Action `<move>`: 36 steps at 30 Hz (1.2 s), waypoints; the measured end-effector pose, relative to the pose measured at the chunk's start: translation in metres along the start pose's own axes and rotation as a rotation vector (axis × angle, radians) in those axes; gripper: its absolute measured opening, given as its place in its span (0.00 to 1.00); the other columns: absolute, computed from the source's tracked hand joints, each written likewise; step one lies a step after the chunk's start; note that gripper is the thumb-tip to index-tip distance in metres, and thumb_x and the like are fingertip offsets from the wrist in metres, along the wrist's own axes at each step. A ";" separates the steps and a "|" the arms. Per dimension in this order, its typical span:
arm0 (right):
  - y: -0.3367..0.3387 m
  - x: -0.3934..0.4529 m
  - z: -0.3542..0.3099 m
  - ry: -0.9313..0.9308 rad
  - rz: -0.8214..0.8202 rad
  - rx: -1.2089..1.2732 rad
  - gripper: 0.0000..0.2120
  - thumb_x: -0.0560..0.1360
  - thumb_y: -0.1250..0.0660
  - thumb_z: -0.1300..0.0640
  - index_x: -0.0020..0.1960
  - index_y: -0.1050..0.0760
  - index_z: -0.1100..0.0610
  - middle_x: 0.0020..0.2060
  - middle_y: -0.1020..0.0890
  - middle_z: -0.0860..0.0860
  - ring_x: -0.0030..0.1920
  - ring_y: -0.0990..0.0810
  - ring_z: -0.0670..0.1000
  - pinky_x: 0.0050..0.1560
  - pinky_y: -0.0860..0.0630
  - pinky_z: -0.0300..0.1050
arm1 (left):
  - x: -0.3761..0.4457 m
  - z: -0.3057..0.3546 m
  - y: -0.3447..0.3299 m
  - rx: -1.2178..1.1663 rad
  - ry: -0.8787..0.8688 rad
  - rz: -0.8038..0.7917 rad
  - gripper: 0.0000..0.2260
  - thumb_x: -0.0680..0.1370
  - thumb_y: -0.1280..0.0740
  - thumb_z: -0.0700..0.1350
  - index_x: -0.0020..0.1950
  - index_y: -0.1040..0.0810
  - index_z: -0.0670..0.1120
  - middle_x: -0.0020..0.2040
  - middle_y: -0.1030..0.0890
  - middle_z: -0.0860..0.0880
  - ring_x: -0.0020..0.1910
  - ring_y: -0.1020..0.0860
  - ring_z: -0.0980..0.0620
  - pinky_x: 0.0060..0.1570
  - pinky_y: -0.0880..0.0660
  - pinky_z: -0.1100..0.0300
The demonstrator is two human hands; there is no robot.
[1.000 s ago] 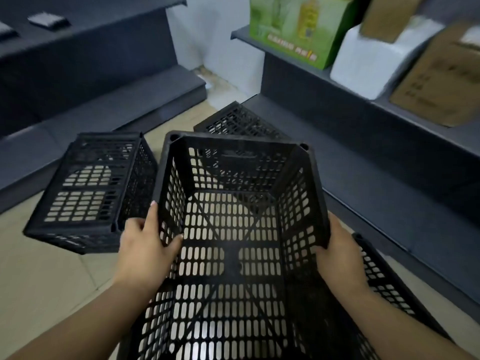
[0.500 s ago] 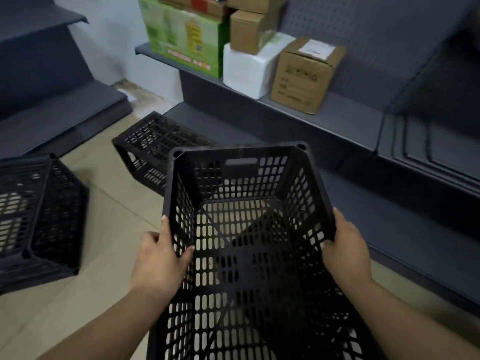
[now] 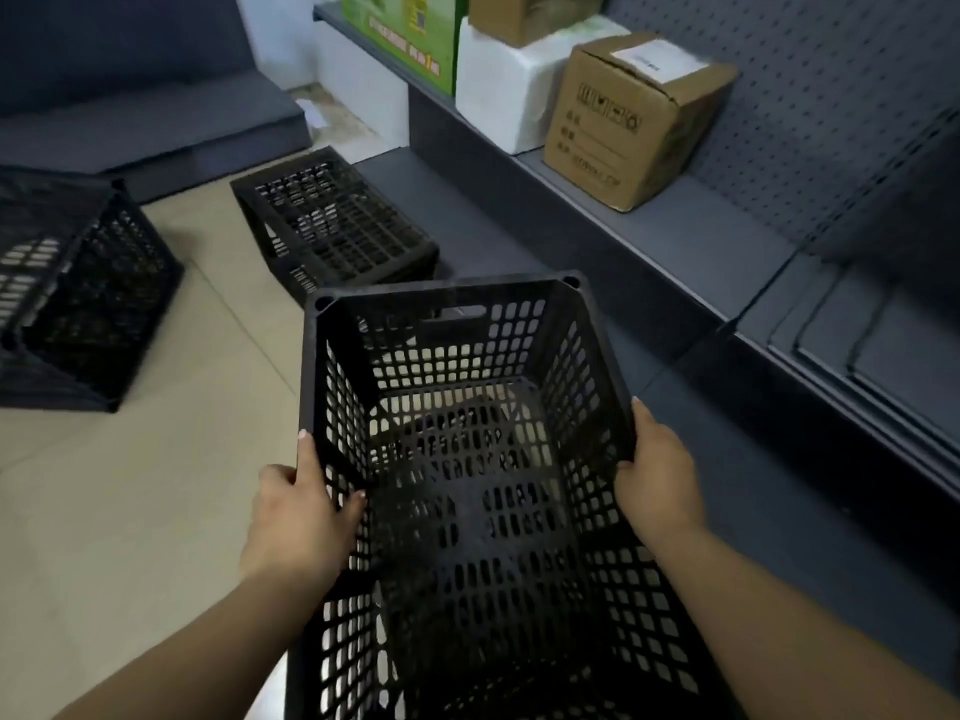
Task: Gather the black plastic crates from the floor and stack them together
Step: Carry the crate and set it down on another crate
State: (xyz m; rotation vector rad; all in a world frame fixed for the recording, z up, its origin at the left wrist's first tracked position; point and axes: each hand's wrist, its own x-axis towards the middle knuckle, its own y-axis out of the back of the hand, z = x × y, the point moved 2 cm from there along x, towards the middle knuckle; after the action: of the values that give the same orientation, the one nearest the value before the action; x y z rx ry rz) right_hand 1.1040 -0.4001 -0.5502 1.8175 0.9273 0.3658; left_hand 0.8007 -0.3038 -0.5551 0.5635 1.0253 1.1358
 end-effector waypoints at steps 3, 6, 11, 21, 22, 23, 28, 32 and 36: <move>-0.003 0.024 0.011 0.042 -0.035 -0.030 0.35 0.74 0.41 0.71 0.77 0.43 0.50 0.57 0.24 0.55 0.50 0.25 0.53 0.50 0.25 0.46 | -0.015 0.005 -0.026 -0.010 0.088 -0.007 0.38 0.77 0.34 0.55 0.78 0.54 0.49 0.59 0.33 0.40 0.58 0.29 0.41 0.58 0.29 0.49; -0.015 0.047 0.019 0.055 -0.071 -0.055 0.35 0.75 0.40 0.69 0.78 0.44 0.50 0.59 0.25 0.57 0.53 0.24 0.57 0.49 0.24 0.50 | -0.017 0.008 -0.048 -0.016 0.142 -0.001 0.39 0.76 0.34 0.55 0.79 0.54 0.47 0.60 0.33 0.39 0.59 0.29 0.40 0.60 0.30 0.50; -0.038 0.073 0.032 0.099 -0.095 -0.035 0.33 0.75 0.40 0.69 0.76 0.41 0.49 0.59 0.24 0.58 0.53 0.24 0.59 0.50 0.24 0.51 | -0.009 0.006 -0.080 -0.009 0.192 0.008 0.39 0.77 0.35 0.55 0.79 0.55 0.47 0.62 0.34 0.39 0.60 0.30 0.41 0.61 0.30 0.50; -0.064 0.095 0.047 0.083 -0.136 -0.052 0.39 0.75 0.39 0.69 0.77 0.47 0.42 0.55 0.26 0.57 0.47 0.27 0.56 0.47 0.24 0.52 | -0.001 0.010 -0.102 0.048 0.187 0.048 0.39 0.78 0.35 0.53 0.79 0.57 0.46 0.61 0.35 0.41 0.60 0.31 0.42 0.59 0.30 0.50; -0.064 0.094 0.046 0.087 -0.147 -0.060 0.39 0.75 0.39 0.68 0.78 0.48 0.42 0.54 0.26 0.57 0.47 0.27 0.55 0.47 0.24 0.52 | -0.002 0.011 -0.101 0.043 0.202 0.040 0.39 0.78 0.35 0.53 0.79 0.57 0.46 0.61 0.35 0.41 0.60 0.31 0.42 0.60 0.31 0.50; -0.063 0.092 0.045 0.090 -0.158 -0.061 0.39 0.75 0.39 0.68 0.78 0.48 0.42 0.54 0.26 0.57 0.47 0.26 0.55 0.47 0.24 0.52 | -0.004 0.012 -0.100 0.037 0.219 0.033 0.39 0.78 0.36 0.53 0.79 0.58 0.47 0.62 0.35 0.40 0.60 0.31 0.42 0.60 0.31 0.50; -0.064 0.085 0.043 0.114 -0.198 -0.052 0.39 0.75 0.39 0.68 0.78 0.49 0.42 0.52 0.26 0.55 0.45 0.27 0.53 0.44 0.25 0.50 | -0.012 0.008 -0.092 0.041 0.270 0.015 0.39 0.78 0.36 0.53 0.79 0.59 0.47 0.62 0.35 0.41 0.59 0.31 0.43 0.59 0.31 0.52; -0.066 0.078 0.042 0.135 -0.222 -0.067 0.40 0.75 0.38 0.68 0.78 0.50 0.42 0.51 0.27 0.54 0.44 0.28 0.53 0.41 0.29 0.48 | -0.018 0.005 -0.093 0.056 0.323 -0.004 0.40 0.78 0.35 0.53 0.78 0.59 0.46 0.64 0.36 0.40 0.61 0.31 0.42 0.60 0.31 0.51; -0.065 0.075 0.041 0.162 -0.228 -0.085 0.40 0.75 0.37 0.68 0.78 0.50 0.43 0.53 0.27 0.57 0.45 0.28 0.54 0.44 0.26 0.51 | -0.018 0.001 -0.092 0.071 0.333 -0.007 0.40 0.77 0.34 0.51 0.79 0.57 0.46 0.64 0.35 0.39 0.60 0.30 0.40 0.59 0.31 0.50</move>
State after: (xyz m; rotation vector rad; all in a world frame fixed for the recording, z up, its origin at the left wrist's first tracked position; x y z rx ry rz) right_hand 1.1510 -0.3594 -0.6377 1.6026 1.2005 0.4068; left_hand 0.8434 -0.3540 -0.6225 0.4336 1.3563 1.2157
